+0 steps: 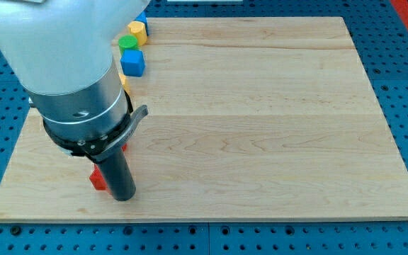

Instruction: Move the blue cube to the right side of yellow heart

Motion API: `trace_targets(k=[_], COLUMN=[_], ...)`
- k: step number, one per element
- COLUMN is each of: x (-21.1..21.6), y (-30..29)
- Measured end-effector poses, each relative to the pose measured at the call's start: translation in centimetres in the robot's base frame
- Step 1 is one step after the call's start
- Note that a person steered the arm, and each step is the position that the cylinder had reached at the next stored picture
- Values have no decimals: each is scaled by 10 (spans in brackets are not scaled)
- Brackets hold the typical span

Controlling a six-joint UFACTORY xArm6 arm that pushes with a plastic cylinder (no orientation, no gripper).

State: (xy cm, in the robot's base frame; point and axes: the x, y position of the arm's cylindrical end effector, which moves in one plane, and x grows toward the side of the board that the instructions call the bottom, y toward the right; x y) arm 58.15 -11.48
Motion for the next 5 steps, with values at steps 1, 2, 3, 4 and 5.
trace_targets(k=[1,2,3,4,5], x=[1,3,3,22,37], y=[0,-2,-2,-2,-16])
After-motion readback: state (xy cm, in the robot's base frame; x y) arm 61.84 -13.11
